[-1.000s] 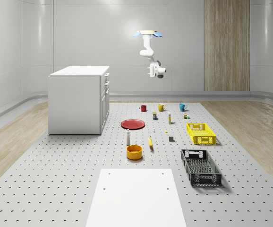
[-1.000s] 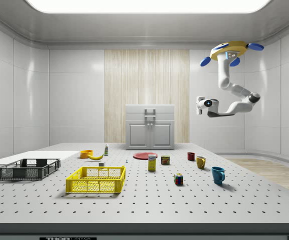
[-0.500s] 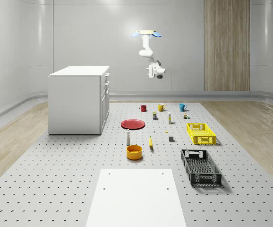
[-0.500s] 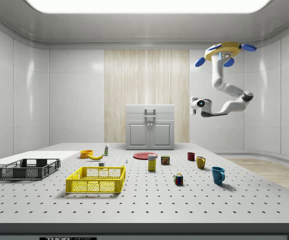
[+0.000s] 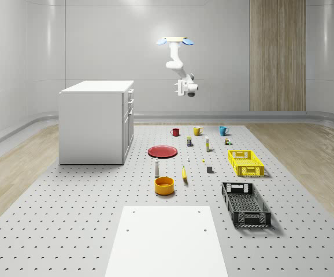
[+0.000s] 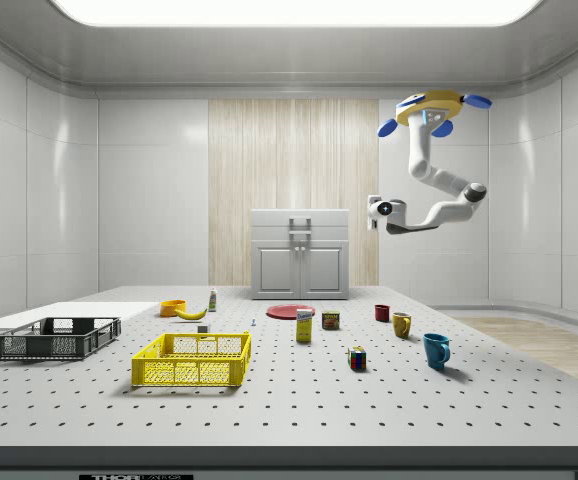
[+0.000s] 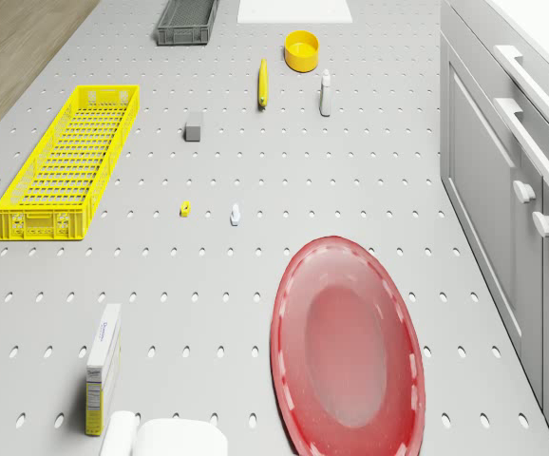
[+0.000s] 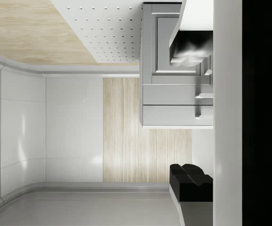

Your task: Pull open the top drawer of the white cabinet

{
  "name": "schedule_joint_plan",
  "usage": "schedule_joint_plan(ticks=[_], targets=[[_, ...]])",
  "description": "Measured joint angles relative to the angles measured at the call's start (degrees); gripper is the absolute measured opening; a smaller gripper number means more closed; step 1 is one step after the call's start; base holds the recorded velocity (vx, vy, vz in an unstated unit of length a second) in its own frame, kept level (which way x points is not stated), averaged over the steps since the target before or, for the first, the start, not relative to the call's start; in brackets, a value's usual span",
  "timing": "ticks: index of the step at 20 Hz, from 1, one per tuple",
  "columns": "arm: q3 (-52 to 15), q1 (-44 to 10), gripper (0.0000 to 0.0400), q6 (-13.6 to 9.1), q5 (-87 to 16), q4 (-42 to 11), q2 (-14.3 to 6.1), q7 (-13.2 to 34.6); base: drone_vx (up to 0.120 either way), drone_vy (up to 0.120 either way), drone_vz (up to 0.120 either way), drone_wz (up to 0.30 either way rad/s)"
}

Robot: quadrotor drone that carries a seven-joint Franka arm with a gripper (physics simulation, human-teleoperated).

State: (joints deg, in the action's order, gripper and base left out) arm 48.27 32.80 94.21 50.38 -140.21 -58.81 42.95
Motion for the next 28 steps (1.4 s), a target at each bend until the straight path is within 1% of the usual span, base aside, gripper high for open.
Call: schedule_joint_plan(ticks=[14, 28], targets=[[0.9, 2.4, 0.0305, 2.3, -2.0, -0.3, -2.5, 1.6, 0.12, -0.003, 0.0, 0.0], [1.5, 4.4, 0.0305, 4.1, -3.6, -0.6, -4.6, 3.0, 0.12, 0.0, 0.0, 0.0]])
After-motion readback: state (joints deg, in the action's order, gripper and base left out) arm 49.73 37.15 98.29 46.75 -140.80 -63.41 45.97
